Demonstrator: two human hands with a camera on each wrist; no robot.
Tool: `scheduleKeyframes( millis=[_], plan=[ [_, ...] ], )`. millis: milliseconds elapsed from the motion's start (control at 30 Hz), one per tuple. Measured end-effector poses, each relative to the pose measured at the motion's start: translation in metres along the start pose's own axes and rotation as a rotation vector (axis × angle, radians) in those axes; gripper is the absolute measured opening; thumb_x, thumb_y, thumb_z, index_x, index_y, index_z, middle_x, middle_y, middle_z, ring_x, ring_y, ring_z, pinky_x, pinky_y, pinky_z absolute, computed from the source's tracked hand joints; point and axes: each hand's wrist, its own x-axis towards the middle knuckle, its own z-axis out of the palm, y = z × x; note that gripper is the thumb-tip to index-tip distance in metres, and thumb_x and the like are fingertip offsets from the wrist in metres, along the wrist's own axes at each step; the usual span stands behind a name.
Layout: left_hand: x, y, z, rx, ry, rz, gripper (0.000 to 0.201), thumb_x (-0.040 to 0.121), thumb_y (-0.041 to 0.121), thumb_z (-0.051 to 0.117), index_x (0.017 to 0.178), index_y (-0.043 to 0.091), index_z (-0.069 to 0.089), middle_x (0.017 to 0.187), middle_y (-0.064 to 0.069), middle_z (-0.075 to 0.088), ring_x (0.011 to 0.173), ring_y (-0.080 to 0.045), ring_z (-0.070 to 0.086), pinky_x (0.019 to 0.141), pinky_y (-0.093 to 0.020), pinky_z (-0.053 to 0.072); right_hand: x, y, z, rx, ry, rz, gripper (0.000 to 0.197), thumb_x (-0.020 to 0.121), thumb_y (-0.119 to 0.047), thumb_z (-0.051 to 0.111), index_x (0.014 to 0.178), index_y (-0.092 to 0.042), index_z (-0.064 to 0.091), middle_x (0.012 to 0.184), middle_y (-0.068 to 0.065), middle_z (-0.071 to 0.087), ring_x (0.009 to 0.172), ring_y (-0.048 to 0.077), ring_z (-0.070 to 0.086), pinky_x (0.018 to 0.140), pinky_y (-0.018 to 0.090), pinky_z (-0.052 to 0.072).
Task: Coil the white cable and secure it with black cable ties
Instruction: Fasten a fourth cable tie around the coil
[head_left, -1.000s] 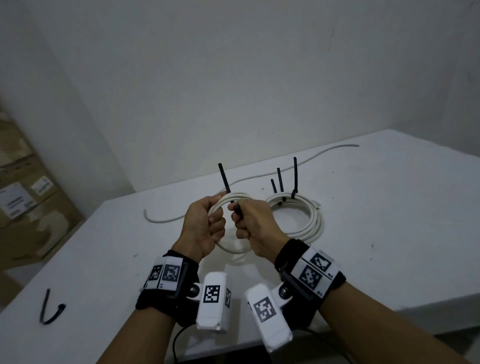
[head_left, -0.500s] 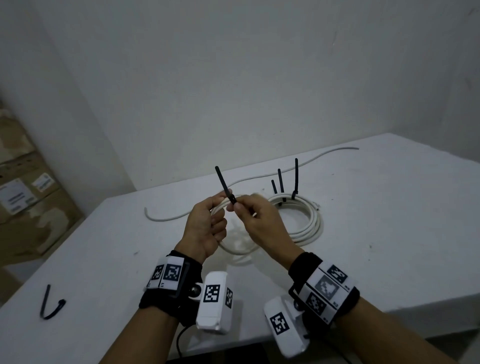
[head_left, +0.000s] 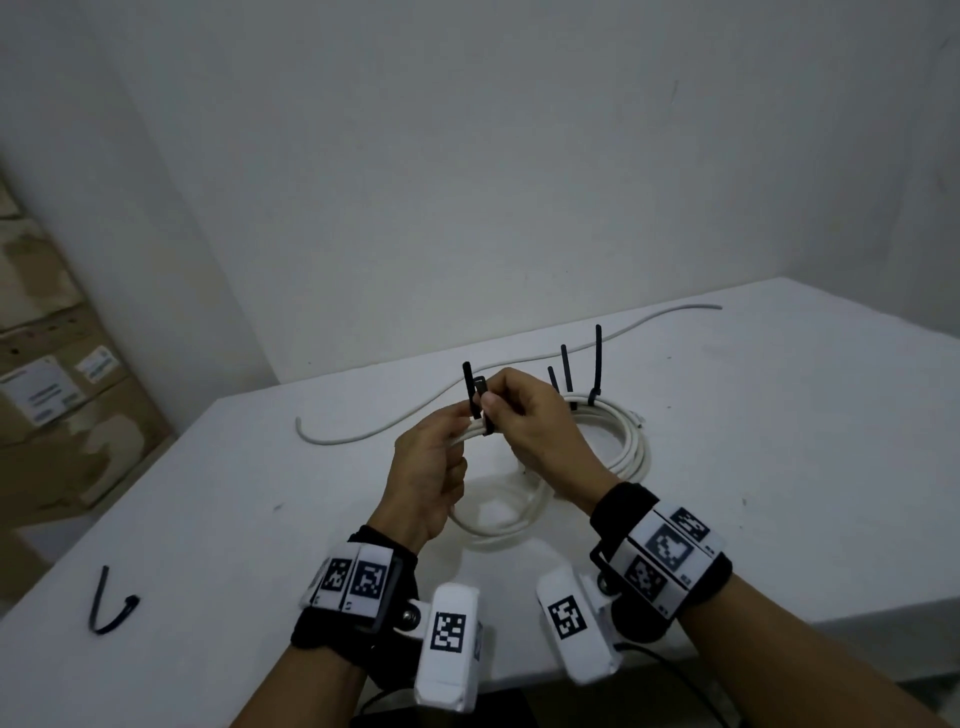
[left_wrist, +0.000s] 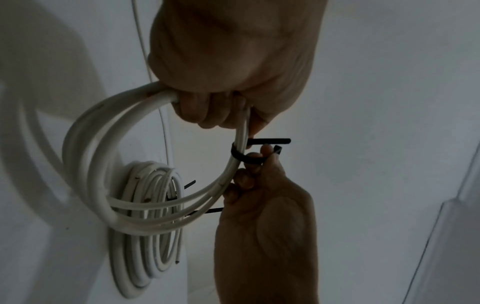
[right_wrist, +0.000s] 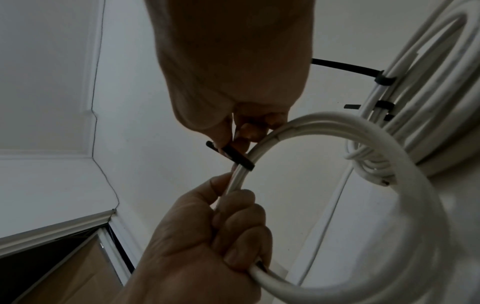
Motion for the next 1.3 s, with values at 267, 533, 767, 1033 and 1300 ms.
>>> scheduleKeyframes(
  millis=[267,533,767,1033,1300],
  plan=[
    [-0.004,-0.001,0.0,-0.036,0.025,0.026,0.027,0.093,0.015,0.047,0.099,0.02,0.072,0.045,0.007,0.029,0.035,-0.006,0.017,0.039,-0.019,0.011,-0.007,-0.008,-0.002,0.002,-0.065,-0.002,0.02,0.089,-0.015,0.051,0.07,-0.021,0.054,0.073,0.006,0.06,0.073,0.024,0.053,0.073,0.048,0.046],
    [-0.008,-0.002,-0.005,-0.093,0.033,0.019,0.022,0.094,0.018,0.048,0.101,0.019,0.069,0.046,0.009,0.048,0.034,-0.006,0.019,0.041,-0.021,0.01,-0.013,-0.01,-0.003,0.041,-0.121,-0.007,0.029,0.09,-0.008,0.055,0.066,-0.022,0.054,0.064,-0.004,0.063,0.062,0.007,0.056,0.064,0.026,0.042],
    [-0.009,-0.007,-0.006,-0.06,0.063,0.032,0.02,0.091,0.016,0.052,0.084,0.019,0.07,0.043,0.008,0.029,0.035,-0.008,0.018,0.041,-0.021,0.011,-0.018,-0.01,-0.002,0.141,-0.113,0.023,0.022,0.091,-0.007,0.055,0.07,-0.014,0.058,0.062,0.002,0.06,0.057,0.008,0.053,0.061,0.021,0.041],
    [-0.01,-0.011,-0.002,0.08,0.132,0.237,0.029,0.087,0.004,0.055,0.095,0.02,0.077,0.055,-0.01,0.047,0.038,-0.011,0.021,0.038,-0.019,0.017,-0.015,-0.011,-0.003,0.227,-0.016,0.1,0.02,0.091,-0.008,0.055,0.074,-0.011,0.064,0.061,0.001,0.06,0.049,0.002,0.051,0.053,0.016,0.04],
    [-0.013,-0.007,0.001,0.142,0.137,0.363,0.032,0.089,-0.004,0.051,0.087,0.019,0.074,0.056,0.008,0.064,0.036,0.002,0.047,0.042,-0.005,0.034,-0.012,-0.01,-0.001,0.239,-0.01,0.159,0.018,0.091,-0.01,0.056,0.078,-0.007,0.066,0.061,-0.001,0.061,0.051,0.002,0.052,0.055,0.018,0.04]
  ],
)
